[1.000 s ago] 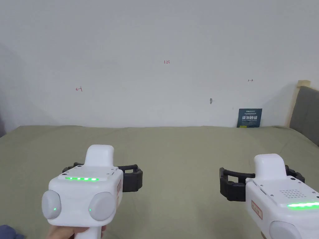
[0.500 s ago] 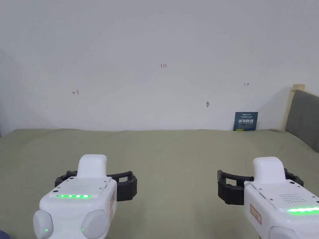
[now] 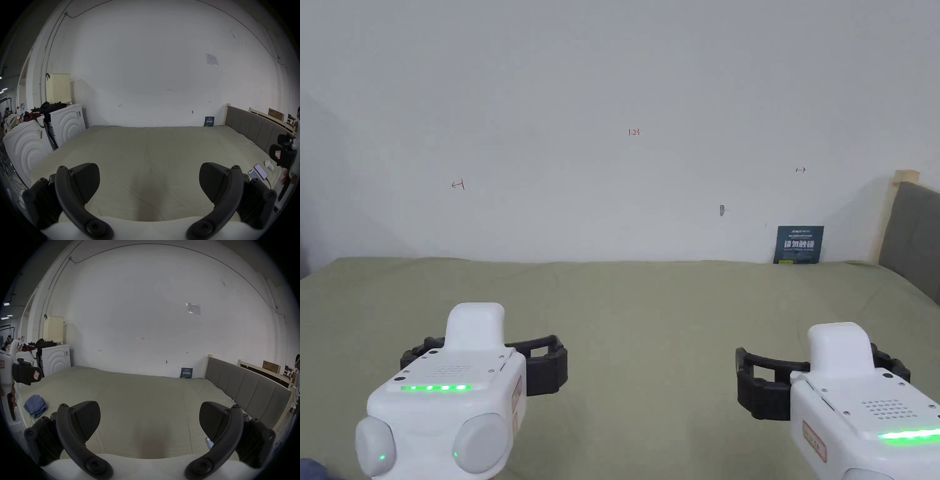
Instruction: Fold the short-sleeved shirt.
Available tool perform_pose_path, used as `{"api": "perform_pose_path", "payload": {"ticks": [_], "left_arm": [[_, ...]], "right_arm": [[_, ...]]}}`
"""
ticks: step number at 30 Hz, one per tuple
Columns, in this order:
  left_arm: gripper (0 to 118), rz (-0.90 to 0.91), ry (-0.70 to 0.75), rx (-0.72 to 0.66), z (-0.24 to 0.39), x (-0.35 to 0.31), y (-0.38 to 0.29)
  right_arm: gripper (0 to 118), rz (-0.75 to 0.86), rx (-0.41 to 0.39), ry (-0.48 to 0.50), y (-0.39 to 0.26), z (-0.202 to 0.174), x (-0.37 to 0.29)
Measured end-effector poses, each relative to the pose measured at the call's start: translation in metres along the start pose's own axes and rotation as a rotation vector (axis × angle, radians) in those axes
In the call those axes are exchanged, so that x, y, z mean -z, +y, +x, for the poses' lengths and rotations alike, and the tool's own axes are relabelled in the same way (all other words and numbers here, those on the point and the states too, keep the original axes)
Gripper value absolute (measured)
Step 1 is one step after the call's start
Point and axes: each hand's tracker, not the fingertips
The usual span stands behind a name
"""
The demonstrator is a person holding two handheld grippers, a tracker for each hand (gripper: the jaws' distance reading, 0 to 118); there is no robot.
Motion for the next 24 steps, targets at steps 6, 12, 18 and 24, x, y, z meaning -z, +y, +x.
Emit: {"api": "perform_pose_path", "payload": {"ticks": [6,12,18,24], "left_arm": [[118,0.003,-0.001,-0.005,-0.0001,0.0006,0.0019],[118,-0.001,0.008,0.006,-0.0012,0.0026,0.0009],[118,-0.004,0.008,-0.007,-0.0016,0.0016,0.0018],[118,-0.009,0.008,0.002,-0.0015,0.0021,0.0026]], "right_arm": [[118,0.004,-0.007,0.000,-0.0024,-0.0021,0.0002],[118,0.009,0.007,-0.001,-0.0023,0.0013,-0.0002],[118,0.010,0.004,-0.006,-0.0029,0.0016,-0.0005],[118,0.002,0.011,-0.003,-0.0046,0.0009,-0.0007]]}}
